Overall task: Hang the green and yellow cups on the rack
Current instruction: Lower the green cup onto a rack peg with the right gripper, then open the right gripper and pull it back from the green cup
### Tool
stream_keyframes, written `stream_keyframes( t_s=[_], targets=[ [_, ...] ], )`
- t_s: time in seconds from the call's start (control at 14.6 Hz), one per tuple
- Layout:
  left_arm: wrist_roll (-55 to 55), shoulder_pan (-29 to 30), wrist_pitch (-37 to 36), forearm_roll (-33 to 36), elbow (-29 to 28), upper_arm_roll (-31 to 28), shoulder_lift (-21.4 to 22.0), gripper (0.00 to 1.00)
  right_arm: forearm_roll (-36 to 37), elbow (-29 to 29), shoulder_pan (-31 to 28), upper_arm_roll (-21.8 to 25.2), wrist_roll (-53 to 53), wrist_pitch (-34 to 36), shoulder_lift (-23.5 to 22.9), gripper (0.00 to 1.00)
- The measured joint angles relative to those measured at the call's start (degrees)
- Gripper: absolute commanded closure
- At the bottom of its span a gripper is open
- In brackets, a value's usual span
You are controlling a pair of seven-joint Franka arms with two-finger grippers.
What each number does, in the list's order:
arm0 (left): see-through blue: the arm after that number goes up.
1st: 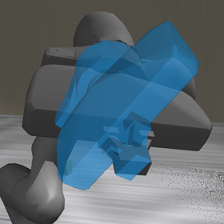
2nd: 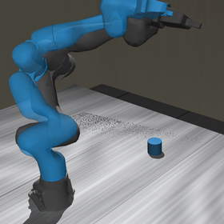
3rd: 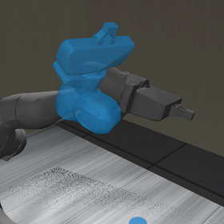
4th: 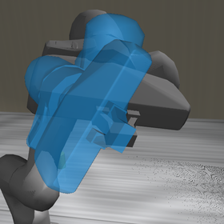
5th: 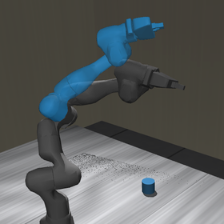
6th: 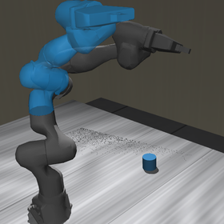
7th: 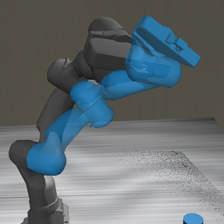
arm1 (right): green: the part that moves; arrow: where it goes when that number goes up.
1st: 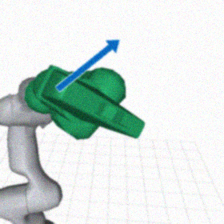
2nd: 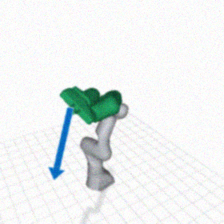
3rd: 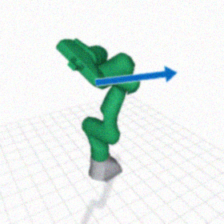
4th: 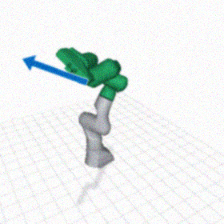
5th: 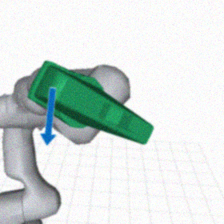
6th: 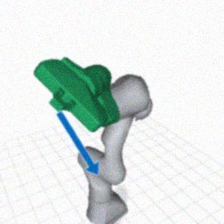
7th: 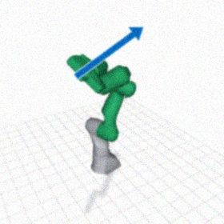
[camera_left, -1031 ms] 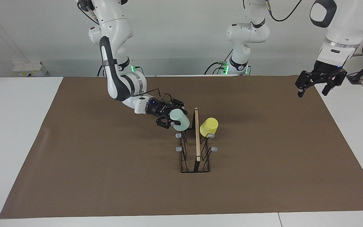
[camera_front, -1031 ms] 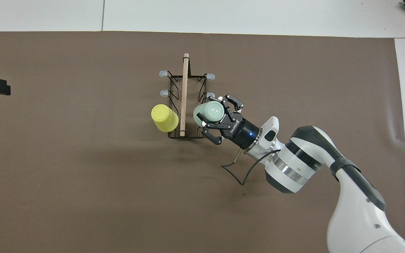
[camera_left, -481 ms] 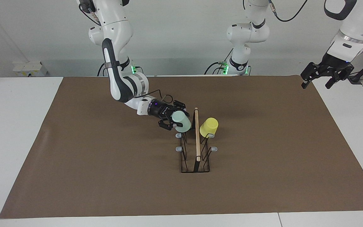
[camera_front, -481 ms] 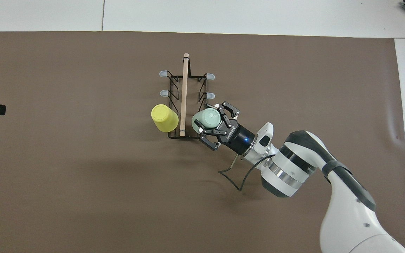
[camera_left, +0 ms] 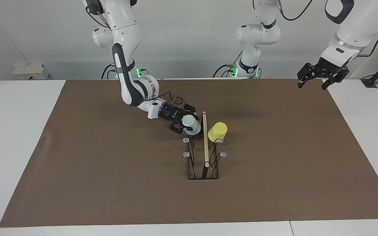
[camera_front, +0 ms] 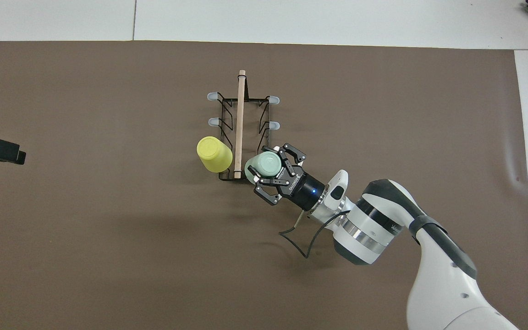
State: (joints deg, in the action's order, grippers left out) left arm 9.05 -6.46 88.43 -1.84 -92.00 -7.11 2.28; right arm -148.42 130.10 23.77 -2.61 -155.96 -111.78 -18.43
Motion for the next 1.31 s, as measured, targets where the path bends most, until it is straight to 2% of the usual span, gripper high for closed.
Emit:
stream_keyframes(
  t_s=[0.07, 0.62, 0.82, 1.31],
  targets=[
    [0.0, -0.01, -0.13, 0.0, -0.19, 0.01, 0.36, 0.0, 0.0, 0.0, 0.0, 0.11, 0.01, -0.01, -0.07, 0.0],
    [-0.03, -0.01, -0.15, 0.21, 0.33, -0.08, 0.67, 0.0, 0.26, 0.33, 0.41, 0.1, 0.24, -1.13, -0.25, 0.0],
    [-0.04, -0.01, -0.95, 0.58, 0.38, -0.08, 0.65, 0.0, 3.24, -0.41, 0.07, 0.19, 0.56, -4.4, 0.15, 0.0],
    [-0.04, -0.14, -1.69, 0.83, 0.35, 0.11, 0.65, 0.0, 6.53, -0.83, -1.82, 0.17, 1.81, -15.63, 7.58, 0.0]
  ],
)
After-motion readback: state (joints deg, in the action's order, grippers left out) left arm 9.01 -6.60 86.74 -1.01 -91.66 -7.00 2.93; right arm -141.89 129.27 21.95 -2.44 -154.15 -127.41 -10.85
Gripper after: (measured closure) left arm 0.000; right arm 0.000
